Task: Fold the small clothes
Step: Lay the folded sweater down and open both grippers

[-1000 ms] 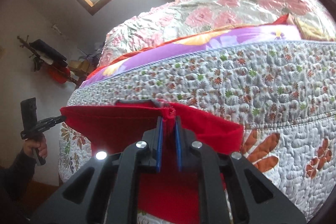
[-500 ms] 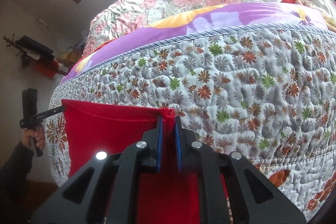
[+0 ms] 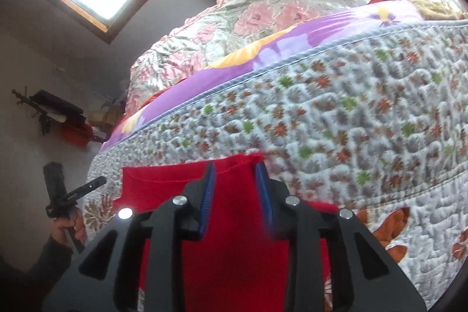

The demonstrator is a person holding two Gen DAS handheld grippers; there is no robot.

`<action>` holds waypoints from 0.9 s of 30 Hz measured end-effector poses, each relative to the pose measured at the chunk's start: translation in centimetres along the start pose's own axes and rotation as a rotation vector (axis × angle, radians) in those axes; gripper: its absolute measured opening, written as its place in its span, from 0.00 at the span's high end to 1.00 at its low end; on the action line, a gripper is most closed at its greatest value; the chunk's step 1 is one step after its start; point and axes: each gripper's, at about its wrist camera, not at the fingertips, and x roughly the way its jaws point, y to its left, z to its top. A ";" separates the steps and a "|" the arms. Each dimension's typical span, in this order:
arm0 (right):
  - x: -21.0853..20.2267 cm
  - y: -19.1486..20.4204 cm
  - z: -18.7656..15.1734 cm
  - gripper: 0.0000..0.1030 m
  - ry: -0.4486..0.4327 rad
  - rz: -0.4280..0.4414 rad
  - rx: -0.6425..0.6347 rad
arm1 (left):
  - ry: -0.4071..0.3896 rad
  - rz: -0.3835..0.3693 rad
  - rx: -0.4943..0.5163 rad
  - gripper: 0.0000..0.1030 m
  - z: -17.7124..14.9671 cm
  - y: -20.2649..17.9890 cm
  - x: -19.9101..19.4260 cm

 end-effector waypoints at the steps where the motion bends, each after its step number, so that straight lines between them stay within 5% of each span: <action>1: 0.9 0.4 -0.5 0.72 0.028 0.035 -0.006 | 0.002 -0.040 0.006 0.63 -0.4 -0.5 0.3; 5: 4.5 -0.2 -1.9 0.72 0.096 0.069 -0.020 | 0.089 -0.122 -0.023 0.65 -2.0 -0.4 4.5; 7: 5.2 -1.9 -2.1 0.92 0.086 0.054 -0.006 | 0.118 -0.091 -0.036 0.69 -2.7 0.6 6.1; 9: 5.0 -3.7 -2.0 1.00 0.073 0.036 0.014 | 0.113 -0.075 -0.040 0.80 -3.1 1.4 6.1; 13: 1.9 -3.6 -2.9 0.83 0.049 0.079 0.070 | 0.066 -0.112 -0.061 0.80 -4.1 1.2 2.5; 17: 0.6 -1.5 -7.6 0.83 0.141 0.167 0.062 | 0.098 -0.198 -0.087 0.80 -8.0 0.5 -0.4; 21: 2.3 -2.0 -11.7 0.87 0.240 0.132 0.058 | 0.200 -0.117 -0.112 0.82 -12.1 1.8 1.9; 23: 2.6 -3.6 -12.3 1.00 0.232 0.091 0.061 | 0.188 -0.107 -0.131 0.92 -12.6 2.7 2.1; 27: 1.3 -4.8 -11.6 0.97 0.195 0.077 0.096 | 0.155 -0.104 -0.153 0.90 -12.9 2.7 0.2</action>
